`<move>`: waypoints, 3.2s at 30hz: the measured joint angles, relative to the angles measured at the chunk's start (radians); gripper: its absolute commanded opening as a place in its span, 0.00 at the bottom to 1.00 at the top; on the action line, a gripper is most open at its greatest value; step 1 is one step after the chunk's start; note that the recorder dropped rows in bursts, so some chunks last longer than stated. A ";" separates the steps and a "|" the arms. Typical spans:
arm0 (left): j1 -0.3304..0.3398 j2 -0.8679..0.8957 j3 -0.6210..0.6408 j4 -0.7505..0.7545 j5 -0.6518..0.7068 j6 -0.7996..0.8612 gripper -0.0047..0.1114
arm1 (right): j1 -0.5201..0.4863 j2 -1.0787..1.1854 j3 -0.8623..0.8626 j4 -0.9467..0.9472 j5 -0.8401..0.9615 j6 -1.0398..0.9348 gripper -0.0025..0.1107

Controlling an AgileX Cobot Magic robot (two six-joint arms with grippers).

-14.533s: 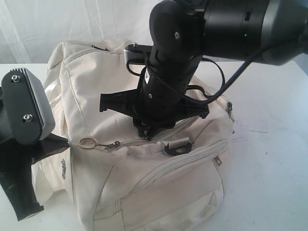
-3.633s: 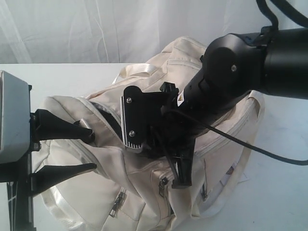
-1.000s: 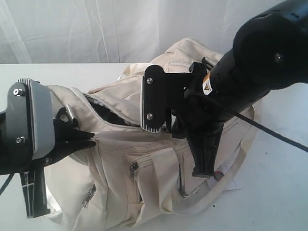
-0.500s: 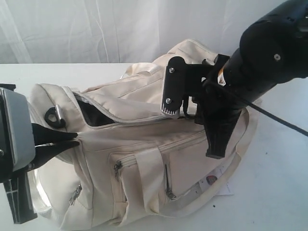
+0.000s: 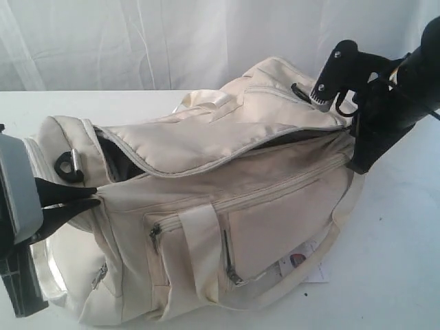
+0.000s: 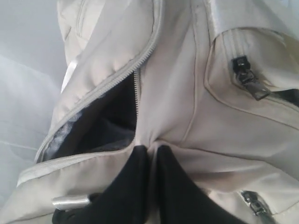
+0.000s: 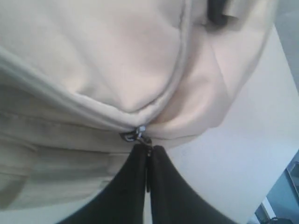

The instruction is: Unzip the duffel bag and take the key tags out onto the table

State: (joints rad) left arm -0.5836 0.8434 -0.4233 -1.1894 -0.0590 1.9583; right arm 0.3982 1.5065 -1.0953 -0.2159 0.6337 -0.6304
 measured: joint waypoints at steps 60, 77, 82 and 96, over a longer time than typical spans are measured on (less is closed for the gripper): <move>0.000 0.063 -0.397 -0.527 -0.799 0.000 0.04 | 0.021 -0.012 0.000 0.258 0.173 0.026 0.02; 0.044 0.175 -0.416 -0.526 0.243 -0.302 0.04 | 0.021 -0.012 0.000 0.258 0.173 0.028 0.02; 0.281 0.305 -0.499 0.137 0.950 -0.945 0.04 | 0.021 -0.012 0.000 0.258 0.171 0.028 0.02; -0.257 0.582 -0.837 1.028 0.860 -1.346 0.05 | 0.021 -0.012 0.000 0.258 0.155 0.047 0.02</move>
State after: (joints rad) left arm -0.8407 1.4253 -1.2607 -0.1614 0.8013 0.6120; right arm 0.4188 1.4947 -1.0953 0.0422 0.7884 -0.5831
